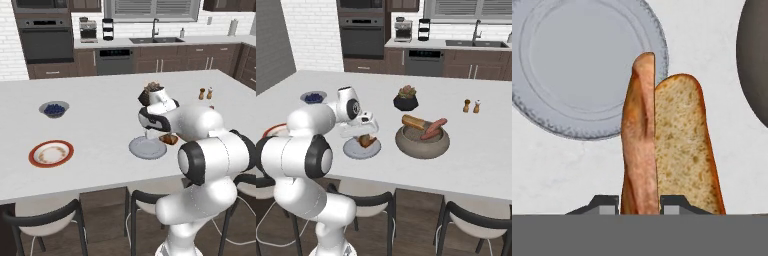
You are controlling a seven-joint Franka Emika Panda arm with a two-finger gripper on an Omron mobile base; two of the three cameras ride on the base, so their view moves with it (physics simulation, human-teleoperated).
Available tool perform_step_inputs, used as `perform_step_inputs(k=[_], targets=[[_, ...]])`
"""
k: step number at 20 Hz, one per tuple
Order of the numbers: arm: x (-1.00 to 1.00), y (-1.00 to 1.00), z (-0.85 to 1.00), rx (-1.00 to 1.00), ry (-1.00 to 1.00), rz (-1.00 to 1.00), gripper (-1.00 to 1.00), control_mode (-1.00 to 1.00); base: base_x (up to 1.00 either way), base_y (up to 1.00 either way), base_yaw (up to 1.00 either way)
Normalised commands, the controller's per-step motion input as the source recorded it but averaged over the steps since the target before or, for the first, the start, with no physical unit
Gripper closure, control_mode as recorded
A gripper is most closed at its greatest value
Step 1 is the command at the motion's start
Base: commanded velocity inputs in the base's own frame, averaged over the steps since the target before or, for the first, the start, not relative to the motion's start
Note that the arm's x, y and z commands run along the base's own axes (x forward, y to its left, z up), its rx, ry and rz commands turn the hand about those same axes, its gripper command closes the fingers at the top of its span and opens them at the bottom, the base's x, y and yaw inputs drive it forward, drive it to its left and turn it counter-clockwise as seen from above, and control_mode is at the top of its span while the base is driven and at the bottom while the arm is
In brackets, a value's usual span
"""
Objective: Place one bun and one sausage from the bowl on each plate.
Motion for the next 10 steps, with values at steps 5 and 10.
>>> perform_step_inputs(k=[5,10], targets=[[0.36,0.0,-0.28,0.02,-0.23,0.0,1.0,-1.0,0.0,0.0,0.0],[0.35,0.0,-0.4,0.04,-0.18,-0.01,1.0,-1.0,0.0,0.0,0.0]])
